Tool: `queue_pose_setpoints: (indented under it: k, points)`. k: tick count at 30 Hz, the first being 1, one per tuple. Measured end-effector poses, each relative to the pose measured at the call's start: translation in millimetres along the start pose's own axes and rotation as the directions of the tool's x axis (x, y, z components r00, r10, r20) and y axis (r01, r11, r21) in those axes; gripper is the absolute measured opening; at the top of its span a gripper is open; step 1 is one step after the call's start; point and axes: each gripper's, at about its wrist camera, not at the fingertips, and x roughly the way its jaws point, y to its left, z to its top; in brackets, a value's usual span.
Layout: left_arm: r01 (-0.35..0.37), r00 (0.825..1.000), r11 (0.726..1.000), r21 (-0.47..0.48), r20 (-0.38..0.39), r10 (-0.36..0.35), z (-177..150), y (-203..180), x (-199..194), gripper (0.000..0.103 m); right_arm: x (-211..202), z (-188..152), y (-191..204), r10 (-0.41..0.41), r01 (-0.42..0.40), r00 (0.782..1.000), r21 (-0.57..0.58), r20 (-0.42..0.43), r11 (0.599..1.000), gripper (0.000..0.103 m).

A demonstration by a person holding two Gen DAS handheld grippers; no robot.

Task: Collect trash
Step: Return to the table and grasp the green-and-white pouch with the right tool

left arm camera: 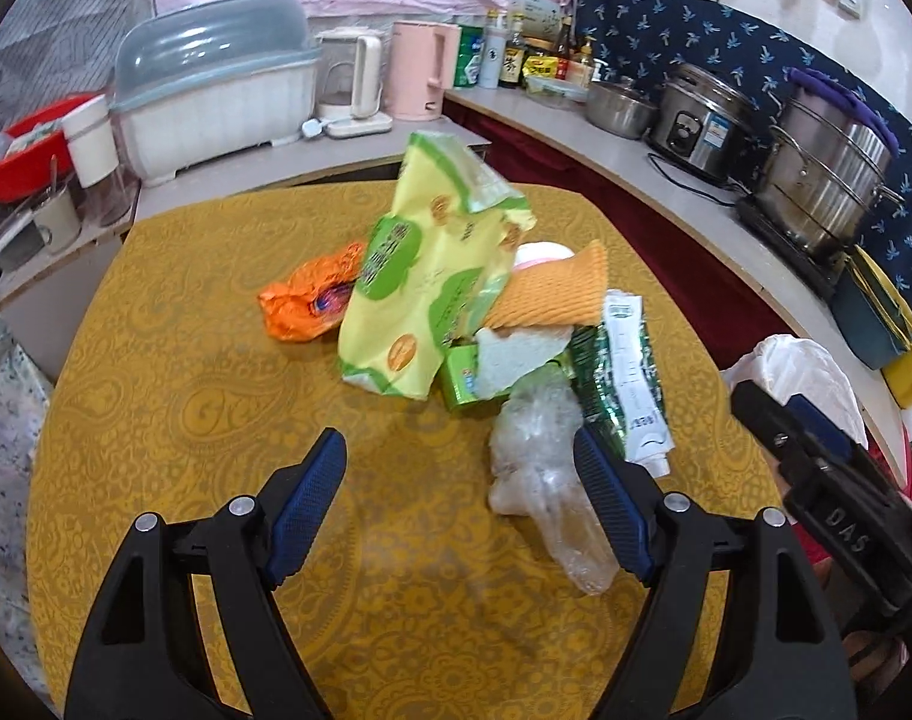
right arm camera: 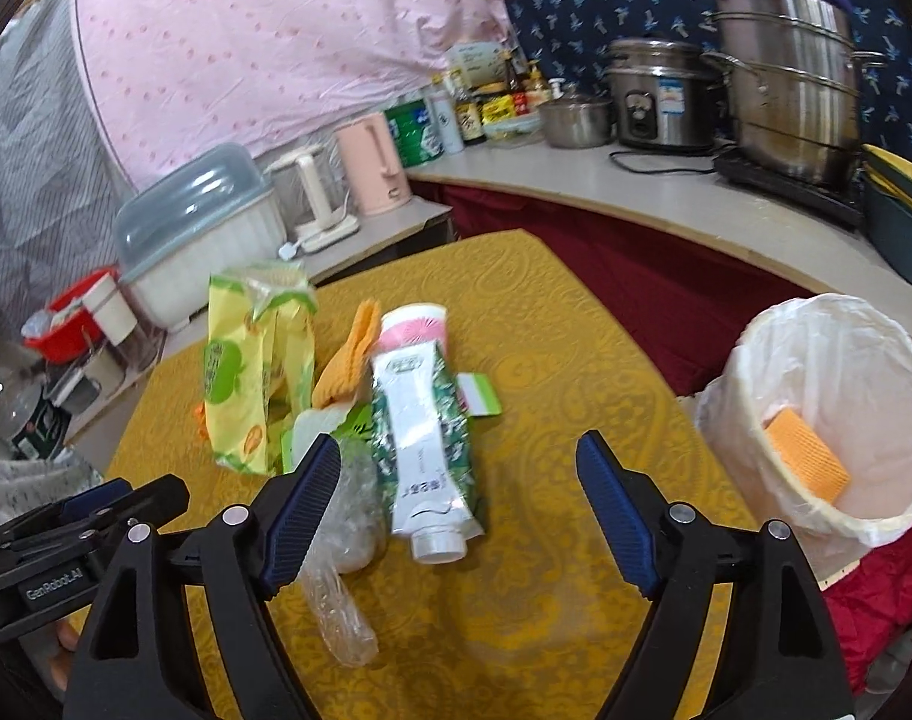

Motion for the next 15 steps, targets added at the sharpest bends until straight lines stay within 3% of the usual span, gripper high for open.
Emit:
queue_pose_setpoints:
  k: [15]
  points:
    - [-0.007, 0.998, 0.999, -0.036, -0.057, 0.005, -2.3, 17.8, 33.8, 0.074, 87.9, -11.1, 20.7, -0.018, 0.014, 0.991, -0.034, -0.136, 0.999, 0.078]
